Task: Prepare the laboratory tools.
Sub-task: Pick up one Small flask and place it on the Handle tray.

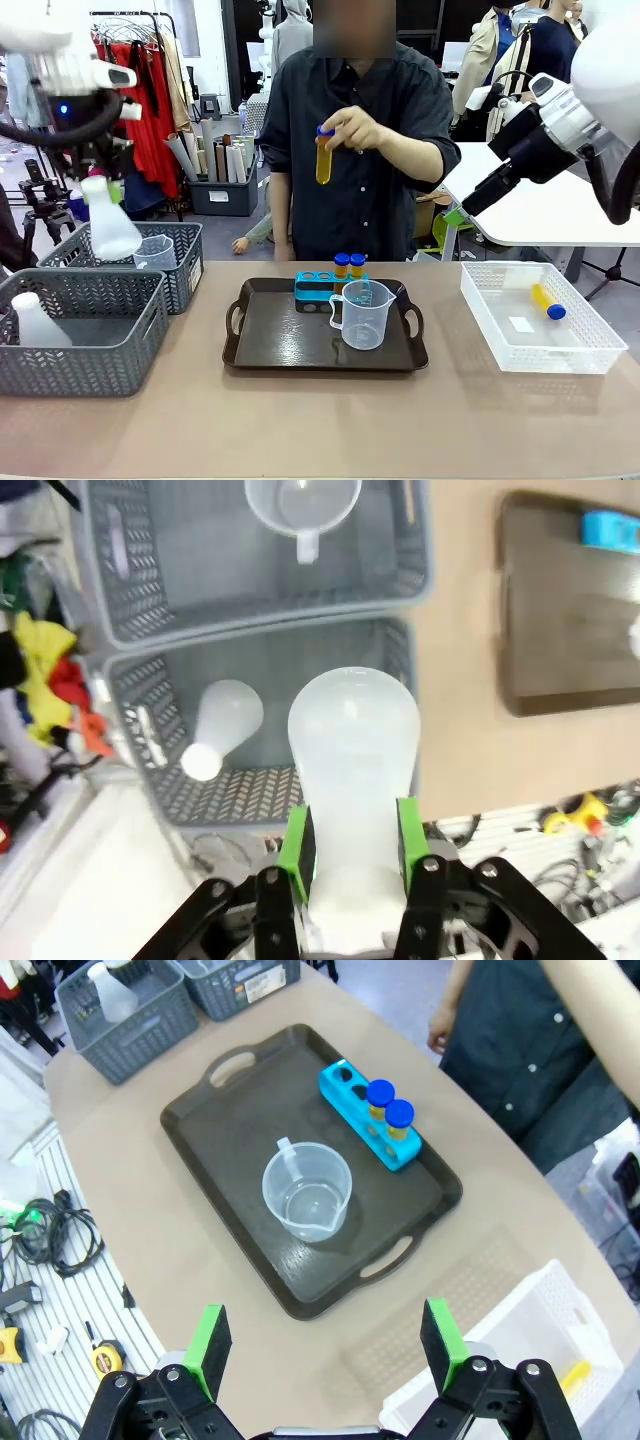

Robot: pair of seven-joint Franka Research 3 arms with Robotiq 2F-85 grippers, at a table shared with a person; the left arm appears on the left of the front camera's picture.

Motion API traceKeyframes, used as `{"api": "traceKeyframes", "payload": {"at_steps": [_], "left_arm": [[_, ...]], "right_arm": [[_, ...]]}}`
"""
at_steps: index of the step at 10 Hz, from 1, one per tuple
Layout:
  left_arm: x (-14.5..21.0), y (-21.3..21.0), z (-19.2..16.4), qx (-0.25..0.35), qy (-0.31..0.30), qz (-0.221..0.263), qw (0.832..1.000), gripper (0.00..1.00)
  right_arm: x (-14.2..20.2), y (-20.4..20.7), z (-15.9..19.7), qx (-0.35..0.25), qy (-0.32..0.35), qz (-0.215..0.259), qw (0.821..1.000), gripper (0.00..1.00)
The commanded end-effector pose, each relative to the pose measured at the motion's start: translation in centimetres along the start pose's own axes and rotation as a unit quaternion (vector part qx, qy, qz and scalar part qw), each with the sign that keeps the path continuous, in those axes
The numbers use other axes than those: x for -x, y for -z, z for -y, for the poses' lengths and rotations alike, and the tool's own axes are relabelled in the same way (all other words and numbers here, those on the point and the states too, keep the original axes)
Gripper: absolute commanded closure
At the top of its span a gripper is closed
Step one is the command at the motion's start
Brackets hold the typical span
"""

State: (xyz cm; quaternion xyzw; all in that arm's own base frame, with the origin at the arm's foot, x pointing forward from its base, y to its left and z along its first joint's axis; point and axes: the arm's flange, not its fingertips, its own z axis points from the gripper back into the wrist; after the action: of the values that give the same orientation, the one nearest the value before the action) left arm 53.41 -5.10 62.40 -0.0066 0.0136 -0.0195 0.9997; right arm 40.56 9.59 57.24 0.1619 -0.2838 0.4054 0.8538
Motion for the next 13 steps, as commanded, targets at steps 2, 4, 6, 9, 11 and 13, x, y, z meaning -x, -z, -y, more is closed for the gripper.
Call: {"api": "traceKeyframes", "payload": {"at_steps": [2,4,6,9,11,13], "left_arm": [[-1.9,-4.9,1.6,-0.021,0.031,0.014,0.999,1.0],[-2.1,-8.0,3.0,-0.029,0.041,0.028,0.998,1.0],[-1.8,-10.2,4.2,-0.045,0.045,0.046,0.997,1.0],[-1.7,-11.4,4.9,-0.044,0.06,0.064,0.995,1.0],[-1.0,-10.8,5.0,-0.038,0.048,0.068,0.996,1.0],[-1.0,-10.8,5.0,-0.038,0.048,0.068,0.996,1.0]], "right_arm": [[-0.1,-0.1,0.0,-0.009,0.001,0.009,1.0,0.0],[-0.1,-0.1,0.0,-0.009,0.001,0.009,1.0,0.0],[-0.1,-0.1,0.0,-0.009,0.001,0.009,1.0,0.0],[-0.1,-0.1,0.0,-0.009,0.001,0.009,1.0,0.0],[-0.1,-0.1,0.0,-0.009,0.001,0.009,1.0,0.0],[-0.1,-0.1,0.0,-0.009,0.001,0.009,1.0,0.0]]}}
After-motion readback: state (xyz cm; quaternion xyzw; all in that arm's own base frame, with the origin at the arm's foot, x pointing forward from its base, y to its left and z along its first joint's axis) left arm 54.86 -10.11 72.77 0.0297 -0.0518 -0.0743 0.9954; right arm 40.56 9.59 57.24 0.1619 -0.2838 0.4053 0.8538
